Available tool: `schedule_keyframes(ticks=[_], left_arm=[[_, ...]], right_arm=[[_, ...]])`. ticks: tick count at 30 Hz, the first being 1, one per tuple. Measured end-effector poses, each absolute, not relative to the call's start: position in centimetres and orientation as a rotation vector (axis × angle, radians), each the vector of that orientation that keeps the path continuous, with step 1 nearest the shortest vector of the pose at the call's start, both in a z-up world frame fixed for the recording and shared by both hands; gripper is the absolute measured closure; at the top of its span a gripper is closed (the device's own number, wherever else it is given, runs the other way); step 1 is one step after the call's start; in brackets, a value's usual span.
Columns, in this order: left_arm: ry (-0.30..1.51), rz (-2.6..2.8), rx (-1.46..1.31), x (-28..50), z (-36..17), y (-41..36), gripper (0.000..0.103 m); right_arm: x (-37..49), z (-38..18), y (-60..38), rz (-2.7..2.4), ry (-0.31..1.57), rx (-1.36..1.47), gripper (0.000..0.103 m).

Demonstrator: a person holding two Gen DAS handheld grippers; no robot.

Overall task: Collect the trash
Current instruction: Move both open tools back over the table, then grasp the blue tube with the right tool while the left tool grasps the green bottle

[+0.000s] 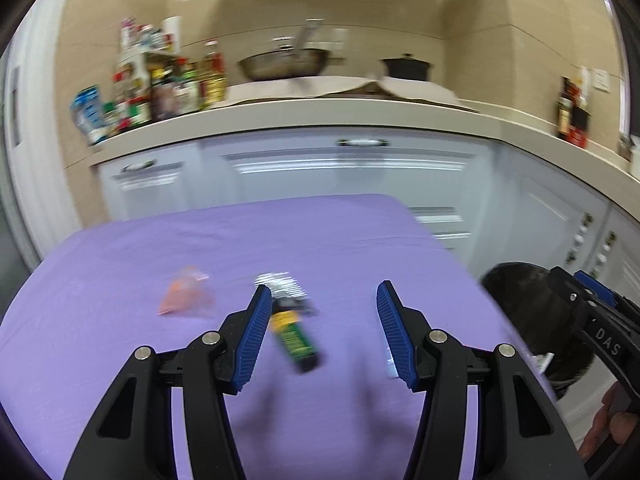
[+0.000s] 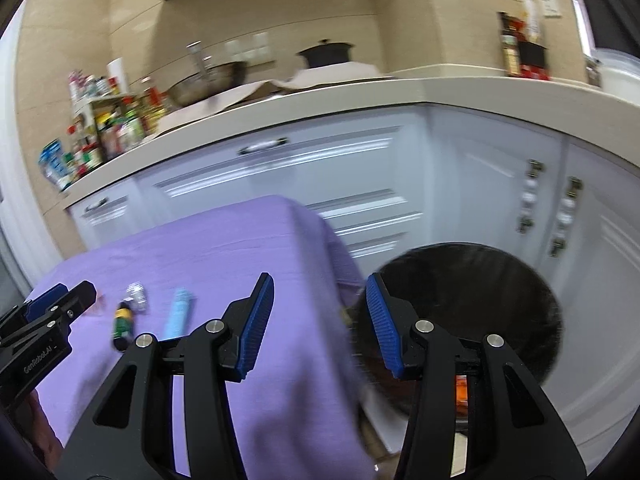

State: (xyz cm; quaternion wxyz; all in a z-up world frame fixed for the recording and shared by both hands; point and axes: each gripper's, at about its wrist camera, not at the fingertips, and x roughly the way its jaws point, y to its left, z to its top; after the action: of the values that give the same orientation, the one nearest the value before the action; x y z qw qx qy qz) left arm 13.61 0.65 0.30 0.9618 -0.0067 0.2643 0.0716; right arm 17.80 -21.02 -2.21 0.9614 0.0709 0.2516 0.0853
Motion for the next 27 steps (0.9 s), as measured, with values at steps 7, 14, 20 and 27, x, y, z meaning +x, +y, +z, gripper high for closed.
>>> schedule_keyframes(ticks=[7, 14, 20, 27], left_arm=[[0.553, 0.253, -0.060, 11.9, -0.2, 6.5, 0.049], [0.566, 0.312, -0.092, 10.7, -0.9, 10.5, 0.049], [0.594, 0.336, -0.133, 10.2, -1.7, 12.9, 0.049], [0.609, 0.308, -0.162, 10.4, -2.1, 13.2, 0.048]], right_arm=[[17.5, -2.0, -15.5, 0.253, 0.529, 0.094, 0.056], [18.0, -2.4, -11.2, 0.299, 0.566, 0.051, 0.056], [19.2, -3.5, -8.6, 0.308, 0.640, 0.017, 0.056], [20.6, -4.8, -7.2, 0.308, 0.749, -0.020, 0.057]])
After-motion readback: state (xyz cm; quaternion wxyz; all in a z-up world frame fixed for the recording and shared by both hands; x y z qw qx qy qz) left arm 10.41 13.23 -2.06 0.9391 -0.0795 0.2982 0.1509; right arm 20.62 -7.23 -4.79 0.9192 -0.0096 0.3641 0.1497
